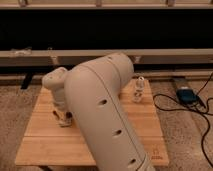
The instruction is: Place the pepper on the white sponge
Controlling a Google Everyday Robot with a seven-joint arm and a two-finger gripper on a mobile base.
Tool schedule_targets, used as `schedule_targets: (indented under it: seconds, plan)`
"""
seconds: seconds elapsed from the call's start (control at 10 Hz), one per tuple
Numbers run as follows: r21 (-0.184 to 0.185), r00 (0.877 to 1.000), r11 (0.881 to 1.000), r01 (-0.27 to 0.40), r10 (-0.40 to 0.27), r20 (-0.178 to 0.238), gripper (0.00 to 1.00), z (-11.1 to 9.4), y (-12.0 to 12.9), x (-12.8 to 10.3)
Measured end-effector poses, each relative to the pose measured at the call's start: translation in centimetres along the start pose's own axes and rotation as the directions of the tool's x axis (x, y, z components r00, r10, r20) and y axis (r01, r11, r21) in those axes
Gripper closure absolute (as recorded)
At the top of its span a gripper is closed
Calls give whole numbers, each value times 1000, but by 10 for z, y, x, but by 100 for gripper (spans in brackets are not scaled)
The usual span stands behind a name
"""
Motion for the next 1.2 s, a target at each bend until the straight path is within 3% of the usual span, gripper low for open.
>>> schedule_targets:
  seconds: [0.7,1.2]
  plan:
    - [15,999,1000,-27,27,23,20,-13,-9,4]
    - [77,994,996,-52,44,98,20,-69,-22,3]
